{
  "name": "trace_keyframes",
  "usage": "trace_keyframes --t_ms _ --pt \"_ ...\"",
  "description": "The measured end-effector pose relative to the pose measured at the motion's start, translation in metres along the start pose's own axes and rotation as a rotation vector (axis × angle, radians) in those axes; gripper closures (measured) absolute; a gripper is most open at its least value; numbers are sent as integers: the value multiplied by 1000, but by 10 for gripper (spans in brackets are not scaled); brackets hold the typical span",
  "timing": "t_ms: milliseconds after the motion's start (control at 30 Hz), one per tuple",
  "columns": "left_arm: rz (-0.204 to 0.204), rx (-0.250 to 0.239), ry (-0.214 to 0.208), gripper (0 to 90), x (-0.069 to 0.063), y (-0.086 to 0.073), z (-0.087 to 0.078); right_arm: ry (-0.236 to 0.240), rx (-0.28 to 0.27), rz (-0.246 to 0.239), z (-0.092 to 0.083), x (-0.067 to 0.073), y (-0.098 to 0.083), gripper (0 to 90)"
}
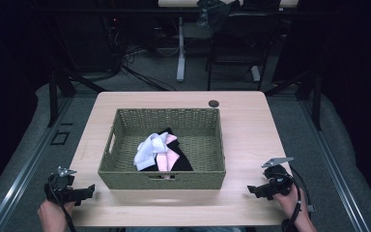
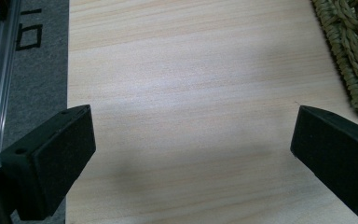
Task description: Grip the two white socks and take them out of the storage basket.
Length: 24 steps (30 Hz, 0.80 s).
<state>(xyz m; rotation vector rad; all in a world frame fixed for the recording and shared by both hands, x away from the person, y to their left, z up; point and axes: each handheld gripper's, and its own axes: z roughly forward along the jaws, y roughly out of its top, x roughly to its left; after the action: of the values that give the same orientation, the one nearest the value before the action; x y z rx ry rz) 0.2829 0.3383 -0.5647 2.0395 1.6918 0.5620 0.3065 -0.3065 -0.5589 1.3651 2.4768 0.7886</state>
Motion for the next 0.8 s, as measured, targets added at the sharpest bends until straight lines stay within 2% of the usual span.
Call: trace_keyframes --t_ms 400,800 --pt "-2 2 -6 0 2 0 -1 6 -9 1 1 2 0 30" --pt "-41 -20 -23 1 10 7 -13 2 -11 0 1 3 0 29"
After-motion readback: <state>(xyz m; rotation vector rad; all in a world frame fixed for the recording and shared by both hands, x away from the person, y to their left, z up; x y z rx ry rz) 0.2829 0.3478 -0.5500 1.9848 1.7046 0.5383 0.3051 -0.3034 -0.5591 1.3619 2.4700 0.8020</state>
